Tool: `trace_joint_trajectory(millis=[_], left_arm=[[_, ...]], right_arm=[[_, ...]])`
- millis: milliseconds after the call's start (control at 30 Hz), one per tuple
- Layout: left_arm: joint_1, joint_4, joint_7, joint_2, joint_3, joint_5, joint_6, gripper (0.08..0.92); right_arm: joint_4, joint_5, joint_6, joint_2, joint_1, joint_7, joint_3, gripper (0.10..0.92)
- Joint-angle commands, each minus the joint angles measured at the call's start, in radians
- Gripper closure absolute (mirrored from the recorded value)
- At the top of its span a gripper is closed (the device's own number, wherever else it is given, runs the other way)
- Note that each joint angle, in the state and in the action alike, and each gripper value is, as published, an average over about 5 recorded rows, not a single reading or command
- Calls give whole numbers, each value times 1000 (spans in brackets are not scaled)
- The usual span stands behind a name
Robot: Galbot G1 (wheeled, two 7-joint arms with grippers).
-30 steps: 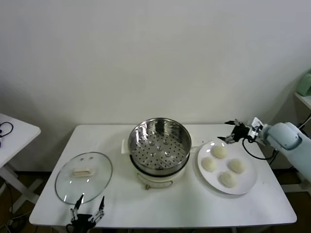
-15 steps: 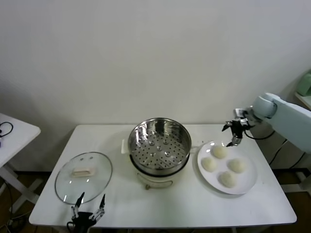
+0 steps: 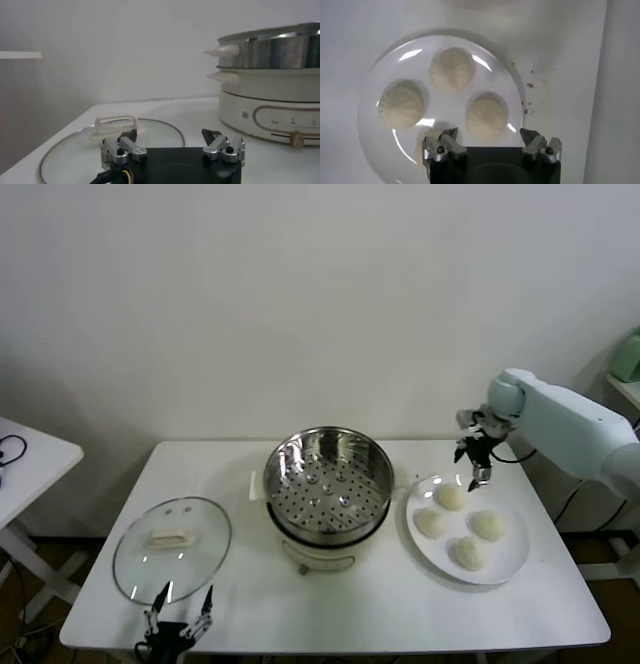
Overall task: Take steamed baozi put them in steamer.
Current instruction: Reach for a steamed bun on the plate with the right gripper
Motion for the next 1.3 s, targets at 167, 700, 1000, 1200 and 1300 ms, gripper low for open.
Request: trace_joint_trajectory(millis=[167,700,1000,1200,1300], left_arm=[[-4,23,0,2,-1,9,-4,177],[-13,40,-2,4,-3,16,-10,177],[-9,41,1,8,-7,17,-10,177],[-14,46,2,5,-4,19,-10,177],[-16,48,2,4,-3,21,-10,177]], right_arm=[[-119,-116,28,63,-122,-4,142,203],[-221,-262,69,140,-161,74,267,203],[-191,-251,50,122,-165,61,263,203],[-200,-248,46,130,-172,63,271,228],[-202,-249,45,133,-177,64,279,272]])
